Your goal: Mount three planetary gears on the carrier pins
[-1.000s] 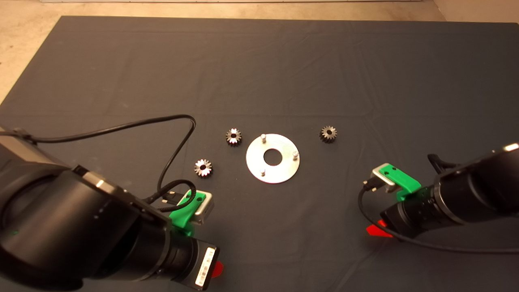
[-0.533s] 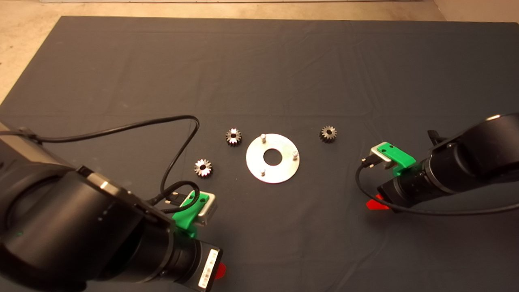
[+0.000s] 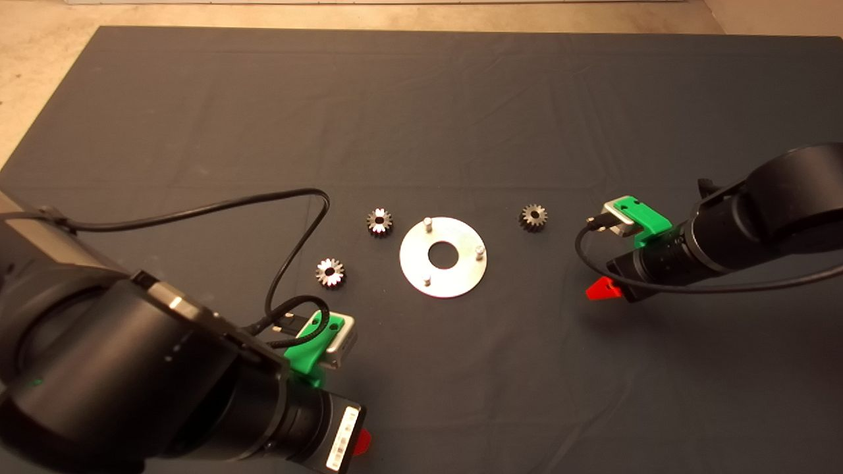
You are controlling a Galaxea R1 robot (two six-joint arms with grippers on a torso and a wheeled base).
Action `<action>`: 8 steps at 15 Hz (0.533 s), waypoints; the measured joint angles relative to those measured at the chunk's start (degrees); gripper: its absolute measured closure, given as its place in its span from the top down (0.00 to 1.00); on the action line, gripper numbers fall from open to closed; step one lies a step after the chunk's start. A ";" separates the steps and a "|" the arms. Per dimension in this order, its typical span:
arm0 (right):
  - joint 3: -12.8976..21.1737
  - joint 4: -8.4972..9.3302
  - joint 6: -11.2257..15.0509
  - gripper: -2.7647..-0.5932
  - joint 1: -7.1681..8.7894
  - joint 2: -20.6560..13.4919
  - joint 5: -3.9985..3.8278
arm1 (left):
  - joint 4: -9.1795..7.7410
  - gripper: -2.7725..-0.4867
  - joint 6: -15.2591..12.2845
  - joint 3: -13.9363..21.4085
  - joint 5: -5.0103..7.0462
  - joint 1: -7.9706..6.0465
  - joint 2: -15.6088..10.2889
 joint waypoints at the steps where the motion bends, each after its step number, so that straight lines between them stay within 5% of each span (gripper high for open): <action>1: -0.58 0.00 -0.18 0.67 -0.02 0.10 1.76 | 0.00 0.57 0.00 0.00 0.00 -0.01 0.00; 2: -1.49 0.00 -0.22 0.67 -0.02 0.27 3.42 | 0.00 0.57 -0.01 0.00 0.00 -0.01 0.02; 3: -2.70 0.00 -0.22 0.67 -0.02 0.82 4.03 | 0.00 0.57 -0.03 0.00 0.00 -0.01 0.02; 8: -7.44 -0.02 -2.86 0.67 -0.02 5.42 4.77 | 0.00 0.57 -0.08 0.00 0.00 -0.01 0.17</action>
